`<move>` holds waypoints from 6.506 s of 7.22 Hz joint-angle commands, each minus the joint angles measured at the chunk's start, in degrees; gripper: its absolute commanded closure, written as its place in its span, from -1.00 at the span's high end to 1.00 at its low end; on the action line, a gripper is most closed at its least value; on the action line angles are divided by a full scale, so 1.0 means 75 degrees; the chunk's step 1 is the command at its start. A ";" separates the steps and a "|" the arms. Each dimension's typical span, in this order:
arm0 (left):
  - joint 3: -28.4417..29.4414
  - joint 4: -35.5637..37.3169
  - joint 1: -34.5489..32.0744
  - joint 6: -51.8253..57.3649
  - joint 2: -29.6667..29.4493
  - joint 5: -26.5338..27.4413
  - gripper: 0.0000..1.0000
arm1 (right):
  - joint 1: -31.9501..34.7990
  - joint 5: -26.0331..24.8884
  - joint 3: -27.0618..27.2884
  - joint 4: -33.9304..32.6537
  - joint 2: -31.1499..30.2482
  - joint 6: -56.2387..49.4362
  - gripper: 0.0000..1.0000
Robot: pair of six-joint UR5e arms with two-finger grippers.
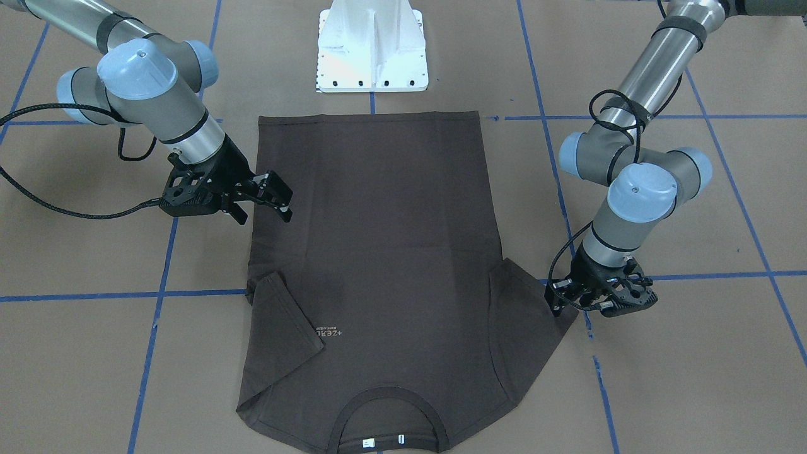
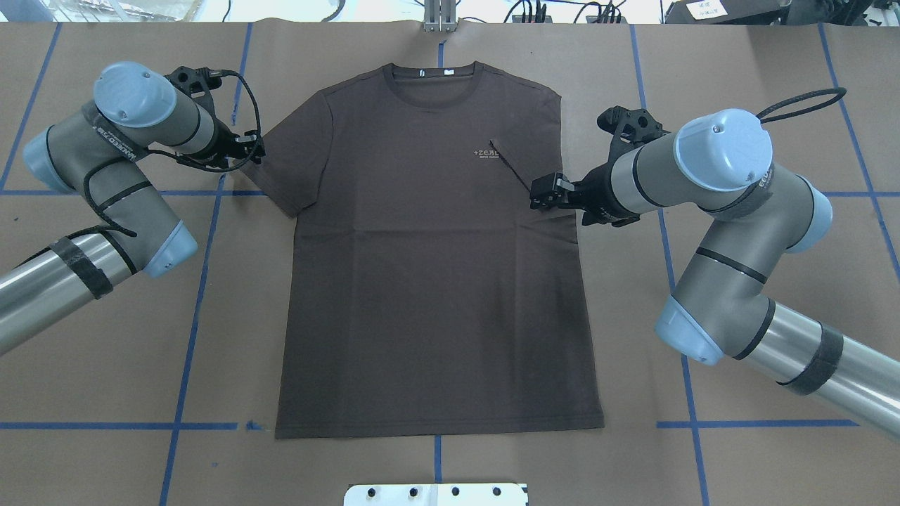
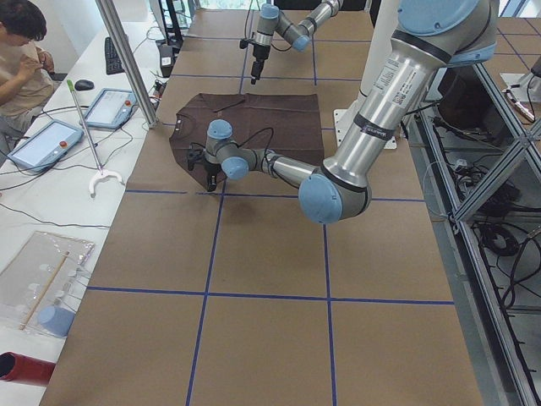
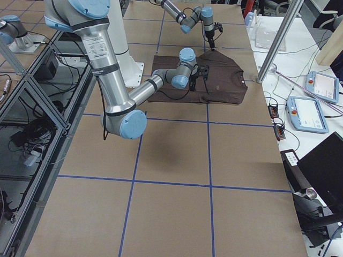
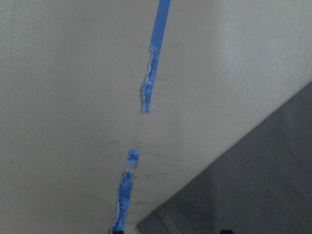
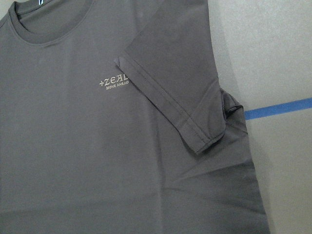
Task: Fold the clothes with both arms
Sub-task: 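Move the left gripper to the sleeve nearest it and grasp it, then fold that sleeve inward over the chest with the left gripper, then move both grippers down to the hem corners nearest the robot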
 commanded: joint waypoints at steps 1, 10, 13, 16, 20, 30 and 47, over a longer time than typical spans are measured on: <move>0.0167 -0.0178 0.0011 -0.0005 -0.0005 0.0010 0.13 | -0.0005 0.0000 0.0017 0.0000 0.0004 0.0004 1.00; -0.0418 -0.0133 0.0011 -0.0520 -0.0507 -0.0143 -1.00 | 0.0007 -0.0106 0.0088 0.0000 -0.0007 0.0004 1.00; 0.0362 -0.0168 0.0560 -0.1747 -0.1395 -0.0084 -1.00 | -0.0005 -0.0106 0.0006 0.0000 -0.0031 0.0004 1.00; 0.0742 -0.0203 0.0831 -0.2183 -0.1844 0.0045 -1.00 | -0.0040 -0.0106 -0.0018 0.0000 -0.0031 -0.0007 1.00; 0.0813 -0.0191 0.0854 -0.2533 -0.2021 0.0045 0.79 | -0.0145 -0.0246 -0.0029 0.0000 -0.0031 -0.0007 1.00; -0.4390 0.0535 0.2272 -0.3415 0.0733 -0.0189 0.78 | -0.3794 -0.2399 0.2487 -0.1375 -0.2140 0.3081 0.92; -0.6022 0.1436 0.2656 -0.4091 0.2272 -0.0072 0.77 | -0.4376 -0.3481 0.3262 -0.2543 -0.2539 0.3684 -1.00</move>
